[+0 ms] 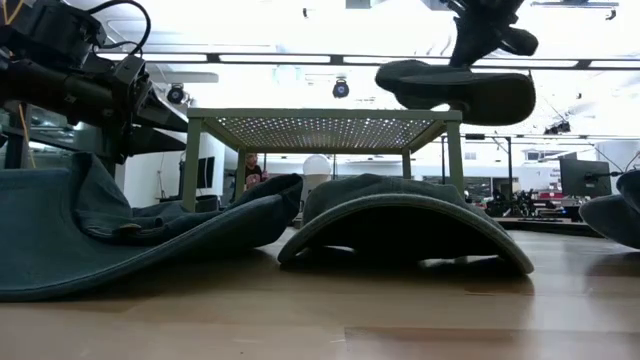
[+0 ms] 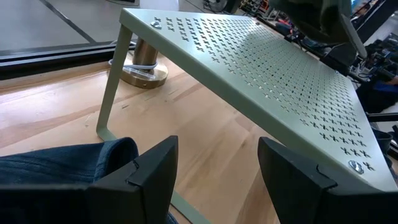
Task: Pick & Place hat
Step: Put the top right gray cap on the shelf
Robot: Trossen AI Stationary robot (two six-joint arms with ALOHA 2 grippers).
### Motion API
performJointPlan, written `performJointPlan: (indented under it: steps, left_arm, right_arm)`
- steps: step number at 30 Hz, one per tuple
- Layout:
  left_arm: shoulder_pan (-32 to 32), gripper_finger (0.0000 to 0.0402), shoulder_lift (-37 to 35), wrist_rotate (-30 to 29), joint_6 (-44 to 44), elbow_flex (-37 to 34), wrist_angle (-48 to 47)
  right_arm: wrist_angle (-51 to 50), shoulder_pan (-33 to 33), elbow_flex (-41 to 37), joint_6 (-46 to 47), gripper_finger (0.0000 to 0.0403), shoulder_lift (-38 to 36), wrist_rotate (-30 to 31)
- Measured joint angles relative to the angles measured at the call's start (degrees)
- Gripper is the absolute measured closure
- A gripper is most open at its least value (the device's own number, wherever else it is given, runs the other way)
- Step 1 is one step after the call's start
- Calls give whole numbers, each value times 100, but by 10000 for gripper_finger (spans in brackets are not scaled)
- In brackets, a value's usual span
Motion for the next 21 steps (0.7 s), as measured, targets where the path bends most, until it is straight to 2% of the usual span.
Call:
performJointPlan:
  steps: [10, 16, 21]
  left_arm:
    - [0, 184, 1, 2, 0, 0, 1]
    - [0, 184, 0, 2, 0, 0, 1]
    - [0, 184, 0, 2, 0, 0, 1]
  right_arm:
    - [850, 846, -2, 36, 403, 261, 991]
    - [1180, 1079, -2, 389, 402, 390, 1725]
    - [1742, 961, -2, 452, 403, 795, 1462]
